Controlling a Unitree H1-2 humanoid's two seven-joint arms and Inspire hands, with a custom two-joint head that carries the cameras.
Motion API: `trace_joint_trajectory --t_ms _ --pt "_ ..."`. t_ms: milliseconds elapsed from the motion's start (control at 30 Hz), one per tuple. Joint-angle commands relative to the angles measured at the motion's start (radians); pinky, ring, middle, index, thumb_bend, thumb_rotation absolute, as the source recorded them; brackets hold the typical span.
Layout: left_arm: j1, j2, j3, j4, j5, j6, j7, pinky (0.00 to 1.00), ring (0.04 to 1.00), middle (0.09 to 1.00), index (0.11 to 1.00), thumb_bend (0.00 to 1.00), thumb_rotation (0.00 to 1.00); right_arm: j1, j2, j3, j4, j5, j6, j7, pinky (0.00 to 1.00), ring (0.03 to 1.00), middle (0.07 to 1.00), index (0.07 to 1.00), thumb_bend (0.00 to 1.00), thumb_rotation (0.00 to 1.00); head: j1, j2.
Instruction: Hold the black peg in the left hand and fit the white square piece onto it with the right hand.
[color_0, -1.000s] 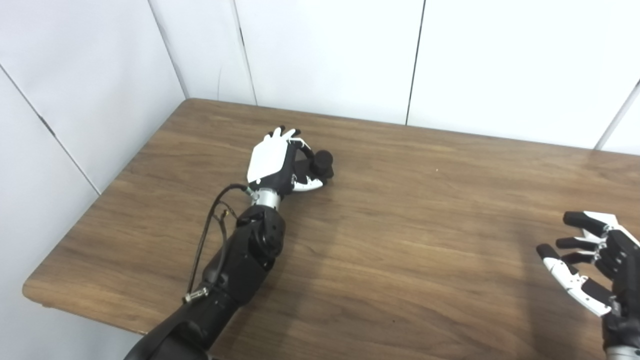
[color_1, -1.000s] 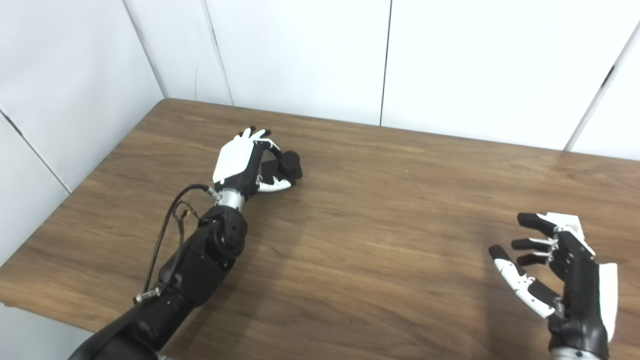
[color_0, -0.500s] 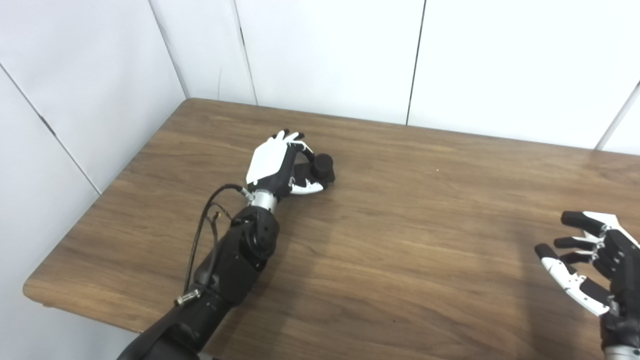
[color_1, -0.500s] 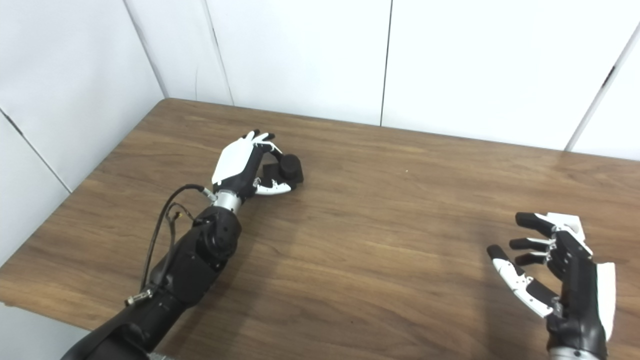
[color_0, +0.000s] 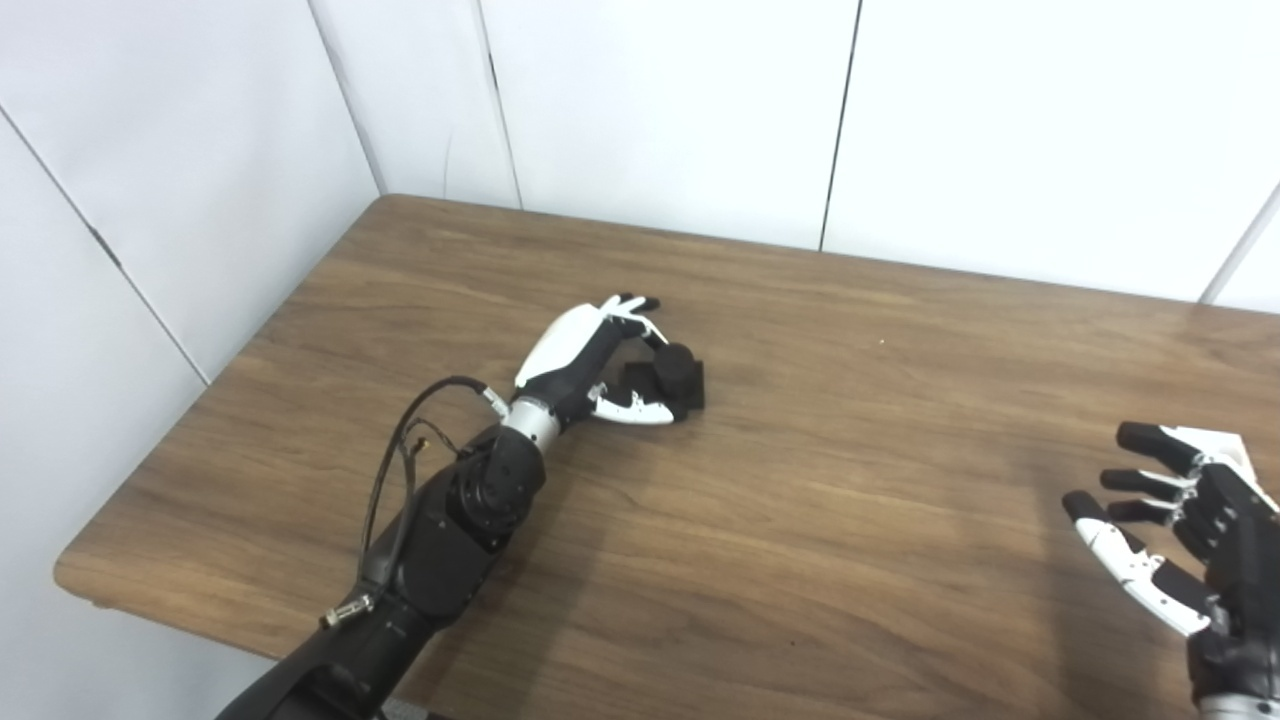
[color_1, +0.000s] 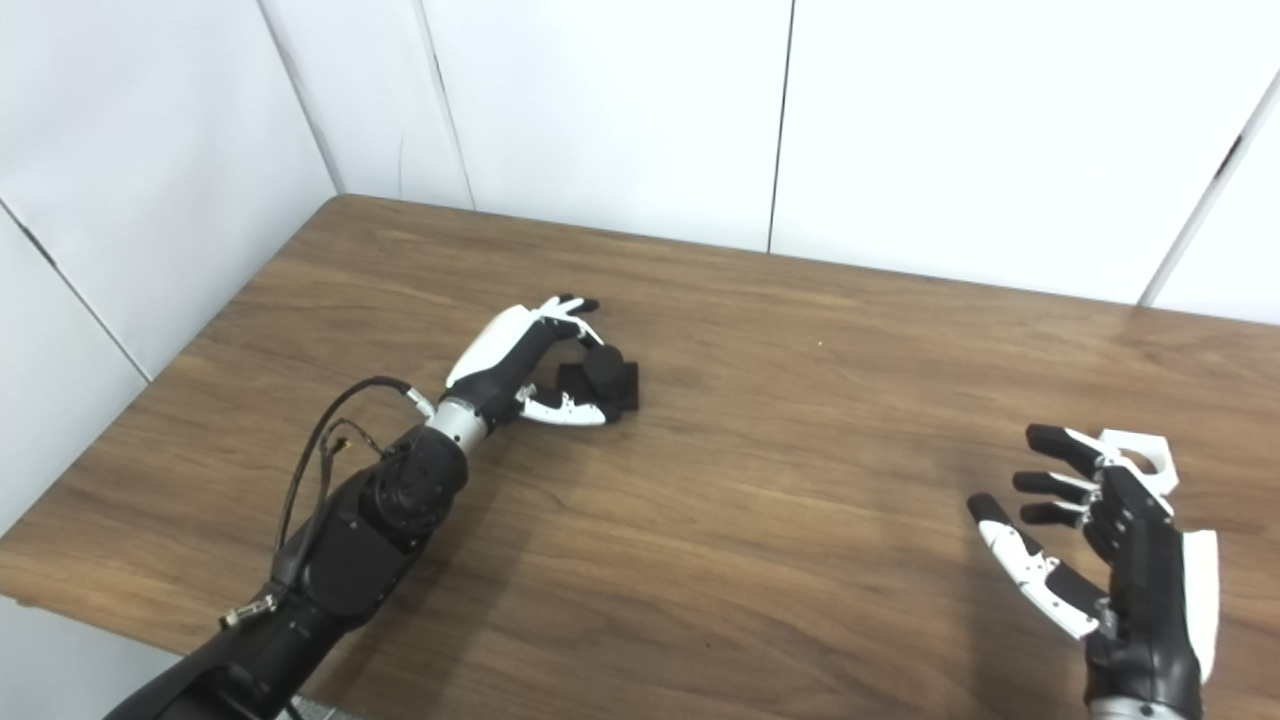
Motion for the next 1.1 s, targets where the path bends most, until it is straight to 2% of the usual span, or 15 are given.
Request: trace_joint_trajectory --t_ms 0,100,333,567,1067 --pt "0.004 0.010 -0.032 -0.020 0.000 -0.040 -0.057 1.00 1.000 0.939 0.485 0.52 0.08 0.075 -0.006 0.005 -0.003 -0.001 -0.076 -0.018 0.49 0.607 0.721 0.676 0.46 0.00 -0.003 0.002" --pt "0.008 0.006 -0.041 -0.031 -0.009 -0.059 -0.079 1.00 1.000 0.939 0.485 0.52 0.08 0.074 -0.005 0.002 0.005 -0.001 -0.081 -0.020 0.49 0.602 0.717 0.672 0.46 0.00 -0.013 0.005" --pt "0.038 -0.026 -0.058 -0.110 -0.063 -0.042 -0.149 1.00 1.000 0.946 0.485 0.52 0.08 0.071 -0.004 0.000 0.024 -0.001 -0.087 -0.022 0.51 0.609 0.716 0.673 0.47 0.00 -0.050 0.011" --pt "0.066 -0.052 -0.088 -0.169 -0.063 -0.054 -0.189 1.00 1.000 0.951 0.486 0.52 0.08 0.068 -0.001 -0.001 0.054 -0.003 -0.134 -0.036 0.51 0.602 0.702 0.670 0.47 0.00 -0.108 0.020" --pt "0.108 -0.132 -0.205 -0.170 -0.010 -0.079 -0.216 1.00 1.000 0.959 0.487 0.52 0.08 0.065 0.010 0.003 0.060 -0.015 -0.165 -0.061 0.49 0.588 0.693 0.660 0.46 0.00 -0.213 0.046"
